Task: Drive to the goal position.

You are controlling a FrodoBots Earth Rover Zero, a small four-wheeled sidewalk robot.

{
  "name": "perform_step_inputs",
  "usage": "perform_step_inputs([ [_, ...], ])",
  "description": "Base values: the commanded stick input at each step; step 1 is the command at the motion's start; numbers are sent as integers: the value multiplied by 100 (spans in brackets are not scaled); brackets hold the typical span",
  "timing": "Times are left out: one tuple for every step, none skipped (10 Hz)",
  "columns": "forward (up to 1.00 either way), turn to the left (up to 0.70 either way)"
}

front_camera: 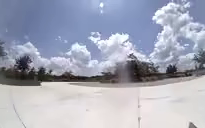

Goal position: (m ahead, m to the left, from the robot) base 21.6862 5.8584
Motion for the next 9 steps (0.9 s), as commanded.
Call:
perform_step_inputs([
  [85,33],
  [85,33],
  [85,33],
  [85,33],
  [85,28],
  [85,4],
  [85,-1],
  [85,-1],
  [85,-1],
])
